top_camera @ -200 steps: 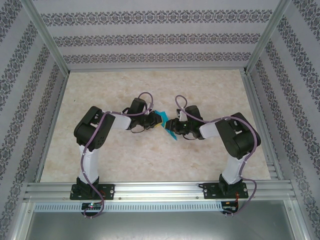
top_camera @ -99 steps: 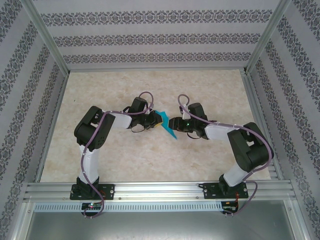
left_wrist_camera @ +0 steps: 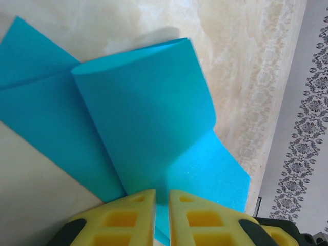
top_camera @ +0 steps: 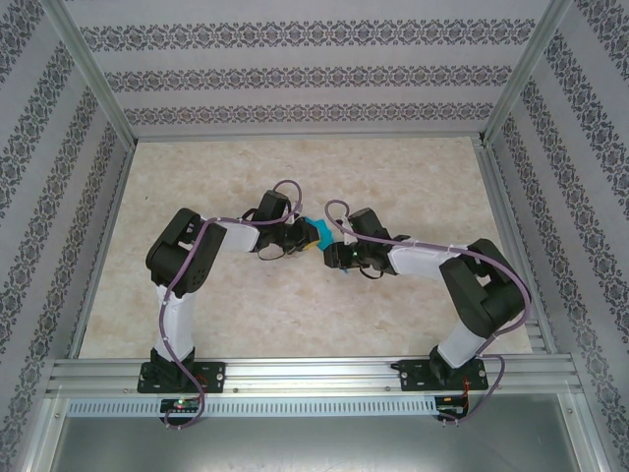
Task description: Fold a paper plane with a square sheet of paper (pick it up from the middle)
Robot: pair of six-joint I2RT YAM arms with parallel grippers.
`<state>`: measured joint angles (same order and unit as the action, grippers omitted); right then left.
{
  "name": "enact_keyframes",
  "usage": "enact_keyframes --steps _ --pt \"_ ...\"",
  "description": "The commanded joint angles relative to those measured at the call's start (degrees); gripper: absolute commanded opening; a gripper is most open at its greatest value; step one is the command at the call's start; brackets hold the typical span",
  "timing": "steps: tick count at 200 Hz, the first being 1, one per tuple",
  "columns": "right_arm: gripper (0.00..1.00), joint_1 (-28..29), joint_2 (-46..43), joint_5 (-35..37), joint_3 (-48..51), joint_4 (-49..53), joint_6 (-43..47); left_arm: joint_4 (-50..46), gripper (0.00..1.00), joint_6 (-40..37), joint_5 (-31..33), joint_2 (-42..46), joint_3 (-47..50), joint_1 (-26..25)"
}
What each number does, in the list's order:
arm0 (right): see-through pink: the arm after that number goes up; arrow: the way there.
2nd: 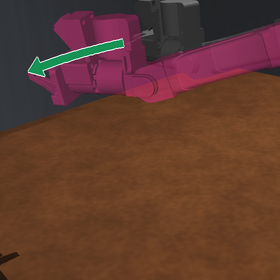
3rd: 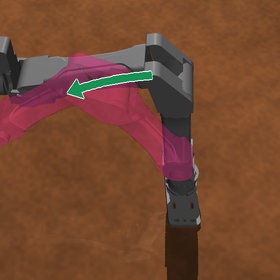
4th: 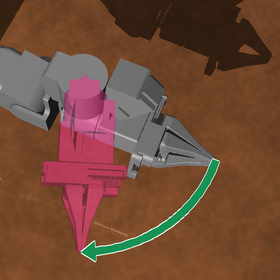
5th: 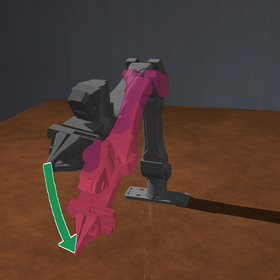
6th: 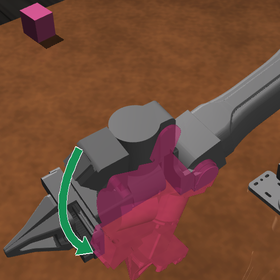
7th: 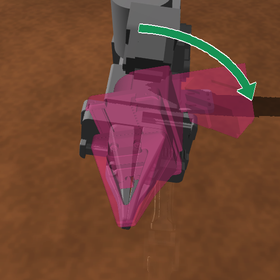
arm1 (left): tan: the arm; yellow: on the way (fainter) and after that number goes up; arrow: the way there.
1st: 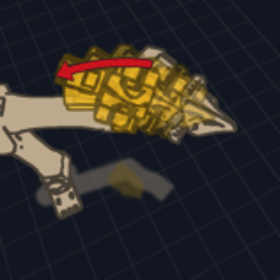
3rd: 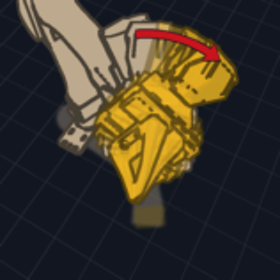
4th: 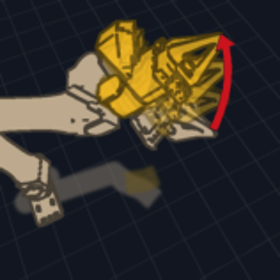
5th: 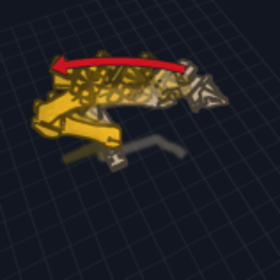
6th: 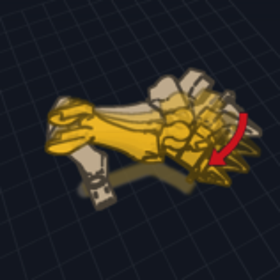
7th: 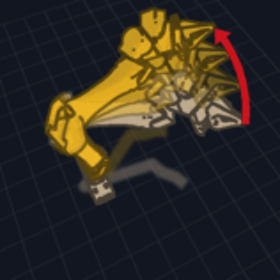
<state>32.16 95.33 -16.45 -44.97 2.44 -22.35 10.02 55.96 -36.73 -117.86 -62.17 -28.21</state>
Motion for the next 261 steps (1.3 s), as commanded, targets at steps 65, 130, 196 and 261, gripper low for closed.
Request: enact_keyframes --steps 65,130,196,261 --pt "0.21 0.49 4.86 2.89 -3.90 0.61 4.25 -3.87 0.16 -0.44 3.02 -2.62 -0.34 -0.19" --pt "0.10 -1.86 5.04 -3.33 -1.09 -4.65 1.97 -3.89 0.16 -0.68 2.45 -2.04 -0.59 -0.19" --pt "0.04 -4.70 6.14 -11.14 1.33 -9.82 -1.21 2.51 0.24 -2.91 -1.62 4.91 0.58 -0.18" --pt "0.03 -6.47 9.20 -15.21 1.71 -13.00 -4.61 5.18 0.24 -5.06 -2.92 6.09 4.06 -1.48"
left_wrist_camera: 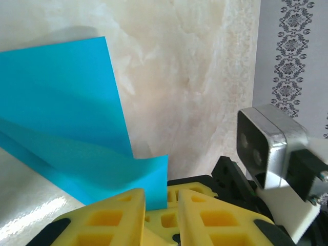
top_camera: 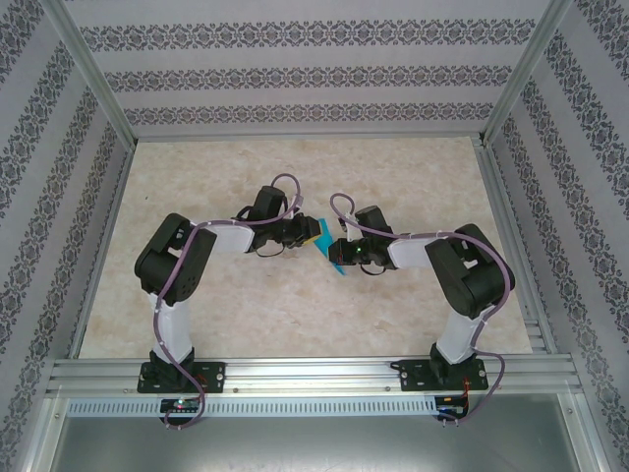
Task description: Fold a paper plane with a square sheet of paper (pick it up from the middle)
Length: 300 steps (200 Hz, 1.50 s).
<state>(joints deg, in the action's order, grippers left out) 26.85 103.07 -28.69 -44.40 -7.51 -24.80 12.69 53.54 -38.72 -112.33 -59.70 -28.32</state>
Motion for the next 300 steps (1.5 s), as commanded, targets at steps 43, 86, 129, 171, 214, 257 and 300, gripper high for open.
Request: enact_keyframes --steps 43,86,129,171,214,257,300 --pt "0.03 -2.72 2.88 -5.48 1.75 -4.31 -3.99 4.68 0.21 -2.40 -2.08 -1.71 1.72 -2.27" --pt "0.02 -3.81 4.15 -7.46 1.64 -4.66 -5.58 4.42 0.21 -2.90 -2.66 -3.62 -0.04 -2.98" --pt "0.03 -4.00 4.99 -8.04 1.08 -3.51 -5.60 4.61 0.20 -2.65 -2.81 -5.12 -1.06 -3.15" --pt "0.03 -4.00 5.48 -7.97 0.41 -2.02 -4.84 7.92 0.19 -1.83 -2.66 -5.44 -0.73 -3.16" --pt "0.04 -3.87 5.73 -7.03 -0.22 0.04 -3.50 11.72 0.19 -1.43 -2.26 -5.26 0.74 -3.15" --pt "0.06 -3.74 5.92 -6.38 -0.42 0.93 -2.81 5.98 0.15 -2.30 -0.99 -6.57 -0.74 -3.15" --pt "0.08 -3.25 5.91 -5.84 -0.82 2.13 -2.16 1.36 0.14 -3.41 1.42 -6.75 -1.36 -3.19"
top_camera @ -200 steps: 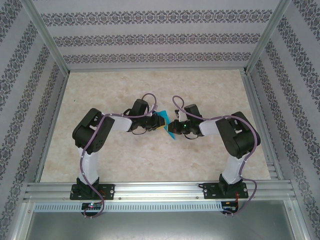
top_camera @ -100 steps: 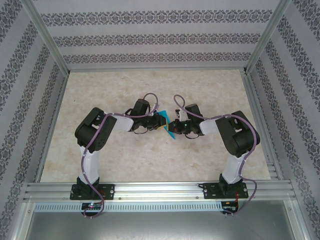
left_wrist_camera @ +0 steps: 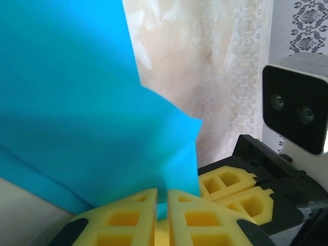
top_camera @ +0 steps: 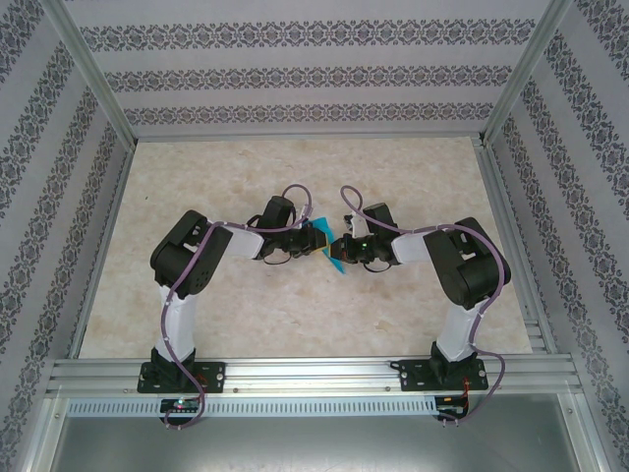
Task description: Fold a paper plane with a square sheet of paper (pick it up from the middle)
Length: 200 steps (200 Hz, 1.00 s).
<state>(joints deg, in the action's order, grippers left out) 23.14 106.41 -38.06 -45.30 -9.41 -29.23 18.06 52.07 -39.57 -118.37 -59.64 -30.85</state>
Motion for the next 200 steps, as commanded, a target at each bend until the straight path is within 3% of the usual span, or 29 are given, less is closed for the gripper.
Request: enact_keyframes --steps 1,87,146,200 --pt "0.08 0.44 2.57 3.57 0.06 4.00 2.31 -4.05 0.14 -1.96 2.29 -0.72 -1.39 -0.68" --pt "0.21 0.35 -2.10 0.72 -0.45 3.61 -0.38 -8.05 0.13 -2.08 4.69 -1.27 -1.64 -0.63" --pt "0.20 0.19 -4.97 -0.19 1.26 4.44 -1.90 -8.05 0.13 -2.28 4.95 -1.34 -1.15 -0.66" --pt "0.12 0.16 -3.97 -0.52 2.58 4.47 -2.49 -7.91 0.13 -2.42 4.80 -0.97 -0.81 -0.64"
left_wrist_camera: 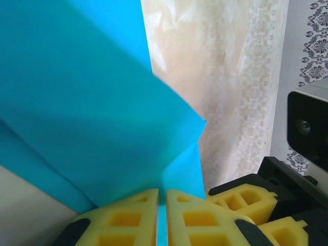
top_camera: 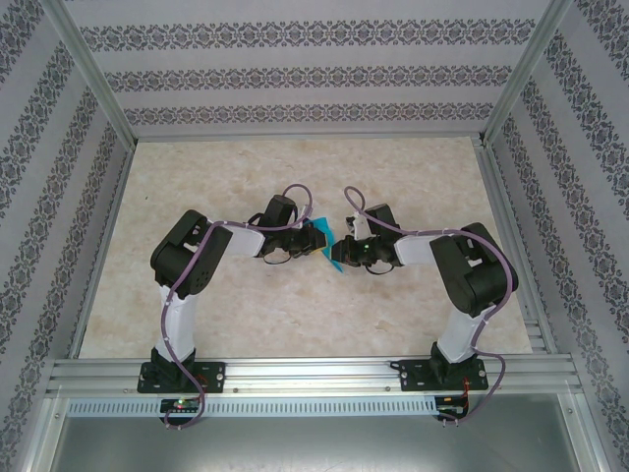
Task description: Fold a paper plane with a square sheet of paper (pick it up from the middle)
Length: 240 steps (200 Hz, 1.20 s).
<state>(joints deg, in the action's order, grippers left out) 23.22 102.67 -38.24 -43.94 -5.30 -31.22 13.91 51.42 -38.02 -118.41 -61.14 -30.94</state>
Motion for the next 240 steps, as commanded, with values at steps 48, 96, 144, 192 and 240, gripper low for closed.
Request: enact_keyframes --steps 48,96,144,192,240 --pt "0.06 -0.01 3.02 -0.24 1.26 0.35 -0.67 -1.10 0.17 -1.65 0.19 1.26 0.36 -0.44" --pt "0.06 -0.02 4.96 -0.35 0.20 2.16 -0.49 0.50 0.21 -2.53 -2.51 4.50 0.68 -0.57" --pt "0.08 0.46 5.39 2.22 -0.65 5.53 1.16 -1.50 0.21 -2.16 -2.24 2.17 -0.31 -0.59" --pt "0.15 0.60 2.73 1.80 -1.80 6.93 1.62 -10.11 0.17 -3.10 2.16 0.22 -2.73 -0.61" --pt "0.19 0.77 -2.20 0.52 -1.33 8.09 0.41 -13.90 0.16 -3.34 4.17 -1.18 -3.10 -0.57"
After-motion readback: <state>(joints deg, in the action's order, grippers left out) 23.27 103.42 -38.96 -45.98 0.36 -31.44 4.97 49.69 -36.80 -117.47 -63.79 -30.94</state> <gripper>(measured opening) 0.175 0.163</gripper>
